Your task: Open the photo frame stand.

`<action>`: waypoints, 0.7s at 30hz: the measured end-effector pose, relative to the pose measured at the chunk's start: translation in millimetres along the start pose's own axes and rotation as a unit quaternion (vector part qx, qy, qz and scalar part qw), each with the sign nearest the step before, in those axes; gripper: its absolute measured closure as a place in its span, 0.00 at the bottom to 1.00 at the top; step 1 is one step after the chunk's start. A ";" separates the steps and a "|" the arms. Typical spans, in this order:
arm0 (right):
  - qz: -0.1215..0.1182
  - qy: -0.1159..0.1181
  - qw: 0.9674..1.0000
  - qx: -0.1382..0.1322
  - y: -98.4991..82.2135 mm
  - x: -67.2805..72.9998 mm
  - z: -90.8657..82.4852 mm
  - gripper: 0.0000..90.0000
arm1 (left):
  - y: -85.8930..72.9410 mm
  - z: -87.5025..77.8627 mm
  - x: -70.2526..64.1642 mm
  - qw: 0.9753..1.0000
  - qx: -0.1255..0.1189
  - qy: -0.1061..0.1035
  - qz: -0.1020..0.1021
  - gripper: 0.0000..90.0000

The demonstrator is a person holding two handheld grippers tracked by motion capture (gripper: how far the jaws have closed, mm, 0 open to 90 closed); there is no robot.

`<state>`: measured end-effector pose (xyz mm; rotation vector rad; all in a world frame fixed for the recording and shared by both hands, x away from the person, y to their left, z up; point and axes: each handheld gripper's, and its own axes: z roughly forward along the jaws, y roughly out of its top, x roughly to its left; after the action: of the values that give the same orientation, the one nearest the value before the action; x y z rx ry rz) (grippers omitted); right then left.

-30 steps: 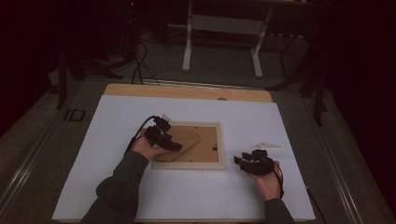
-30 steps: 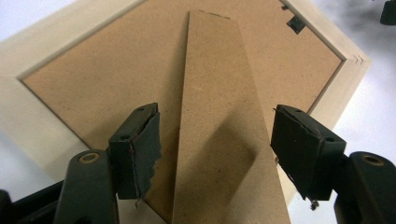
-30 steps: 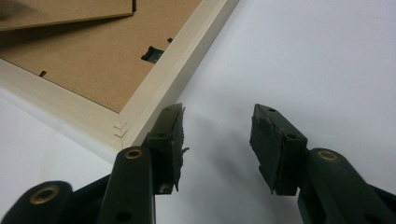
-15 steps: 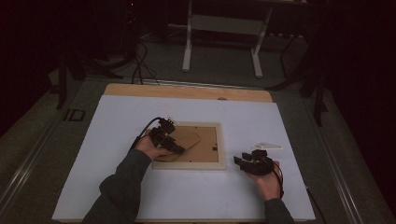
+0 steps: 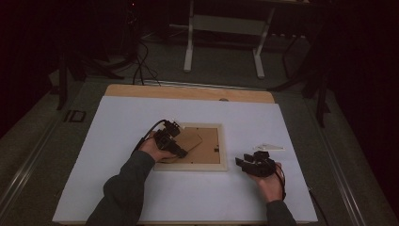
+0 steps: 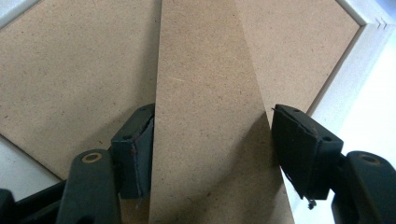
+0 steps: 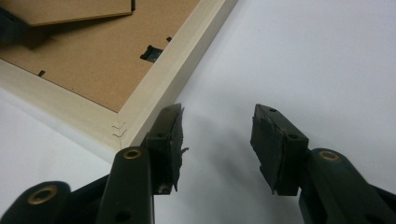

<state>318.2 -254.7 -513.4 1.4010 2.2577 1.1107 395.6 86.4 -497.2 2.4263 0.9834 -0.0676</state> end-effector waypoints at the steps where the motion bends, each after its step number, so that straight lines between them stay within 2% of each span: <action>1: 0.000 0.000 1.000 0.000 0.0 0.2 0.2 0.59 | 0.2 0.1 -0.7 1.000 0.001 0.004 0.000 0.40; 8: -0.001 0.000 1.000 0.001 -0.1 0.3 0.4 0.59 | 1.7 0.2 -2.0 1.000 0.007 0.010 0.000 0.42; 21: 0.000 0.000 1.000 0.004 -1.0 -0.1 1.8 0.59 | 2.1 0.6 -8.5 0.999 0.011 0.037 0.022 0.42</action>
<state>318.6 -254.2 -515.4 1.4025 2.2649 1.1044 390.9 79.4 -494.8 2.4866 0.9655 0.0281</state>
